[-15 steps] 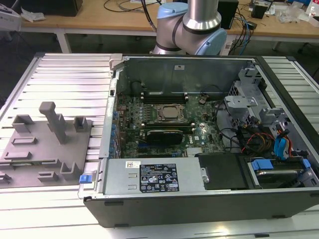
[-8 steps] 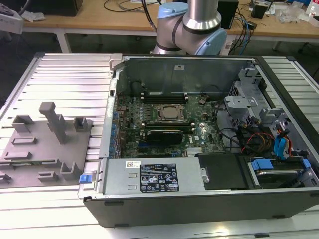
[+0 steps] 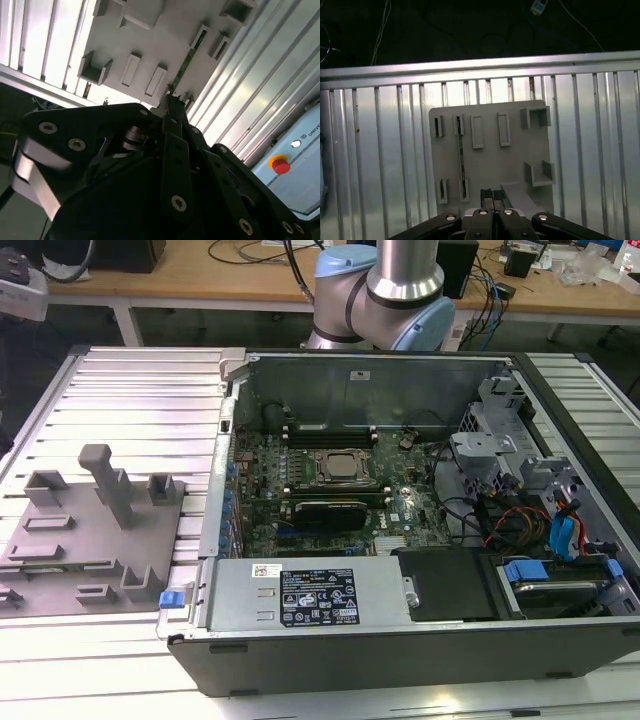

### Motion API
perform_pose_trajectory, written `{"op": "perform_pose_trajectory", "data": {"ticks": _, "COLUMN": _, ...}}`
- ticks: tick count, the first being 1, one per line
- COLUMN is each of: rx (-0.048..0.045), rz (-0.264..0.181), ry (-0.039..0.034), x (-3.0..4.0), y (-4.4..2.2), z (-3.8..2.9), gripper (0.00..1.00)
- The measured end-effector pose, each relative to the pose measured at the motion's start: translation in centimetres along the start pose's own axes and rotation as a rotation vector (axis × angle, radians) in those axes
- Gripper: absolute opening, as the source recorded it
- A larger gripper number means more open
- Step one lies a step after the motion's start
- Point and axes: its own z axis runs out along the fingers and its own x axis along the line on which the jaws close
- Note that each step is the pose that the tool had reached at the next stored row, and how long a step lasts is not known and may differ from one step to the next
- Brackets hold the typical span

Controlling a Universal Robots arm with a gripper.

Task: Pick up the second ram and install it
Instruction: 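Pick up the second ram and move it above second insertion slot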

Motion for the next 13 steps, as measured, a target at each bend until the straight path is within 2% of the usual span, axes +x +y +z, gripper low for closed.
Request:
{"op": "perform_pose_trajectory", "data": {"ticks": 3, "rx": 0.0005, "rz": 0.022, "ry": -0.0003, "x": 0.0, "y": 0.0, "z": 0.01, "gripper": 0.11}}
{"op": "perform_pose_trajectory", "data": {"ticks": 9, "rx": 0.0005, "rz": 0.024, "ry": -0.0002, "x": 0.0, "y": 0.0, "z": 0.01, "gripper": 0.11}}
{"op": "perform_pose_trajectory", "data": {"ticks": 12, "rx": 0.0005, "rz": 0.024, "ry": -0.0002, "x": 0.0, "y": 0.0, "z": 0.01, "gripper": 0.3}}
{"op": "perform_pose_trajectory", "data": {"ticks": 13, "rx": 0.0005, "rz": 0.024, "ry": -0.0002, "x": 0.0, "y": 0.0, "z": 0.01, "gripper": 0.3}}
